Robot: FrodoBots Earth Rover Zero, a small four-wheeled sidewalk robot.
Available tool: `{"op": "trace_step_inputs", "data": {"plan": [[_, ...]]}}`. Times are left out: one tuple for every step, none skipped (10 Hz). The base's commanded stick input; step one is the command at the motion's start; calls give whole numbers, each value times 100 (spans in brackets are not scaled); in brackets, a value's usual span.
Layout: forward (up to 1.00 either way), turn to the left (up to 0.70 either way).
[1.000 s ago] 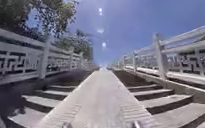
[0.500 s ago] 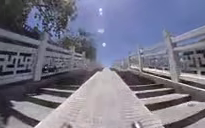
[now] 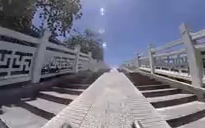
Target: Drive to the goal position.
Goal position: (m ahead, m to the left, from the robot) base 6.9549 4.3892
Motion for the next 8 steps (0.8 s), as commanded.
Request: {"op": "trace_step_inputs", "data": {"plan": [[70,0],[70,0],[70,-3],[70,-9],[70,-14],[70,-14],[70,-6],[70,0]]}}
